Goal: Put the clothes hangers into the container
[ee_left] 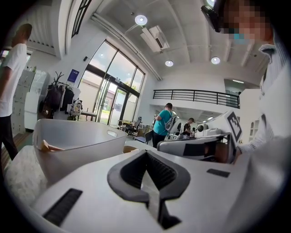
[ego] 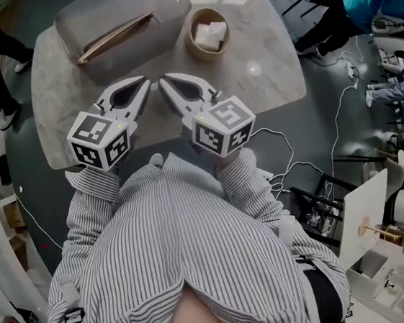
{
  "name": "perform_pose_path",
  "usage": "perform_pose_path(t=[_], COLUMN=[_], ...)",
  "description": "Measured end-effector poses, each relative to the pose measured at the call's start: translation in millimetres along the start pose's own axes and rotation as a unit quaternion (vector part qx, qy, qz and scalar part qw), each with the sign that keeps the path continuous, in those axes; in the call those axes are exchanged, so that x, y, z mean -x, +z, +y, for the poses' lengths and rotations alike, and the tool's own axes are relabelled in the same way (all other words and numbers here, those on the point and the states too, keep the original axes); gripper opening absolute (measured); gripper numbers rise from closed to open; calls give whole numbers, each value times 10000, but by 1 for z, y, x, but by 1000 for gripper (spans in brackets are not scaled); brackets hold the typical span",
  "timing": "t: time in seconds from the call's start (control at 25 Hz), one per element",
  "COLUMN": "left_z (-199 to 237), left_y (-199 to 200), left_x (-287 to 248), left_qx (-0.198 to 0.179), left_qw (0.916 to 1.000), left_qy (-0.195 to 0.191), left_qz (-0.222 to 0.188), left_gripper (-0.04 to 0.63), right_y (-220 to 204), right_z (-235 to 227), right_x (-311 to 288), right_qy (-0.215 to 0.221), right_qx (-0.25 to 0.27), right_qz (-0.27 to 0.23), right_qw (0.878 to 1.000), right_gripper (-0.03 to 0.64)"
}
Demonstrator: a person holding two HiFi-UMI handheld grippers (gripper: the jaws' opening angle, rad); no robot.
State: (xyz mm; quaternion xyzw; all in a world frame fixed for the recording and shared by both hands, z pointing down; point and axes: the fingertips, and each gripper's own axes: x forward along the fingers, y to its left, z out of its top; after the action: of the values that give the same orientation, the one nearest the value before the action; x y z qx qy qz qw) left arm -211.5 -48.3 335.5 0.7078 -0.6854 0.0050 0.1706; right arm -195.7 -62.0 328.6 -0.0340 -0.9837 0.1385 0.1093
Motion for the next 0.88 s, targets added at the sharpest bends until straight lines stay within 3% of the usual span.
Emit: perform_pose_path(t=[0.88], left_z=[-2], left_y=[-8], left_x=[5], left_qx=[133], left_qw=[9999], left_qy=[-3], left_qz=[26], left_gripper=[9], right_y=[-8], right_z=[1], right_x=[2], right_qy=[21], right_qx=[77], right_qz=[134], right_qw=[9999], right_gripper=[15])
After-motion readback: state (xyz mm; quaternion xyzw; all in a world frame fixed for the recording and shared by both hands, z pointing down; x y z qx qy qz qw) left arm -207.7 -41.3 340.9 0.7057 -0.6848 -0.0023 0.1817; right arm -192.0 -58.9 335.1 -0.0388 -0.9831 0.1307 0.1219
